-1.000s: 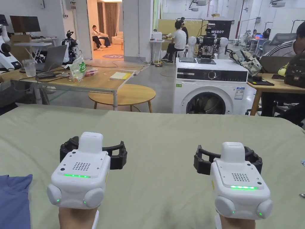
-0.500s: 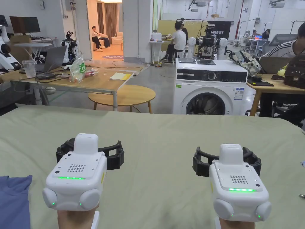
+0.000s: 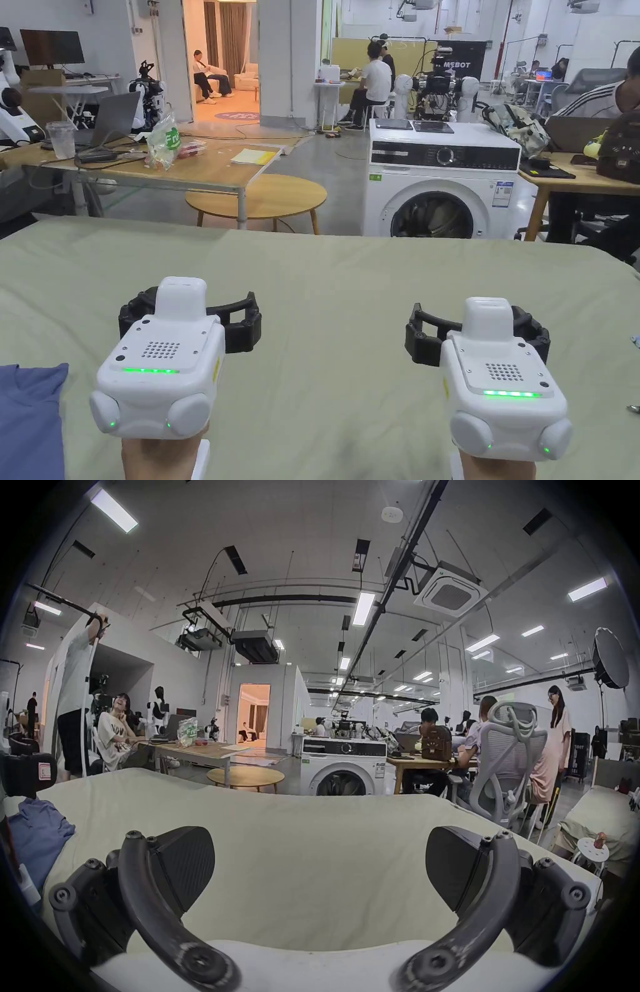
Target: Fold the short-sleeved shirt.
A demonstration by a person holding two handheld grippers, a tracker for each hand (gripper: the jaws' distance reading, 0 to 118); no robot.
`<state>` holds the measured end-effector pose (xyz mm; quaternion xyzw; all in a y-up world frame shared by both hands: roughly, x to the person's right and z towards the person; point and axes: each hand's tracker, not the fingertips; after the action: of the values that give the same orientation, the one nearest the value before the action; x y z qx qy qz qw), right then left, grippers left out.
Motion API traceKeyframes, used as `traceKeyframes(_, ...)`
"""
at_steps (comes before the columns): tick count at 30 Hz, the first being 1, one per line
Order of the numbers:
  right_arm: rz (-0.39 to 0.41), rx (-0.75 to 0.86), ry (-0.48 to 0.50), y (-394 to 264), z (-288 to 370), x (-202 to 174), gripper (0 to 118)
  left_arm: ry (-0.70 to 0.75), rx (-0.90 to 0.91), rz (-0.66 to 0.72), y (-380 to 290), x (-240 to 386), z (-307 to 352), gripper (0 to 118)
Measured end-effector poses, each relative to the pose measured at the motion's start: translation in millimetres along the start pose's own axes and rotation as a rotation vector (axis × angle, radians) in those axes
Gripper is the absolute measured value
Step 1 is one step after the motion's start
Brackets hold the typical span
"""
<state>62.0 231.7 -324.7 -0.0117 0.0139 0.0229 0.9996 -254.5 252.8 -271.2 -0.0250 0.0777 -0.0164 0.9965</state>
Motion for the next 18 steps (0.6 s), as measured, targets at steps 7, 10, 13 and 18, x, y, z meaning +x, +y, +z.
traceKeyframes(7,0.005,0.001,-0.003,0.4,0.5,-1.0,118,0.005,0.006,0.011,1.2,-0.4,0.3,118)
traceKeyframes(10,0.001,0.006,-0.009,1.4,1.2,-1.3,118,-0.009,0.0,0.028,3.5,-2.0,1.3,118)
traceKeyframes(13,0.0,0.007,-0.007,2.2,2.7,-2.4,118,-0.001,0.005,0.031,3.2,-2.4,3.7,118)
traceKeyframes(18,0.004,0.002,-0.017,0.0,4.5,-4.1,118,0.007,0.001,0.02,1.2,-2.4,5.0,118)
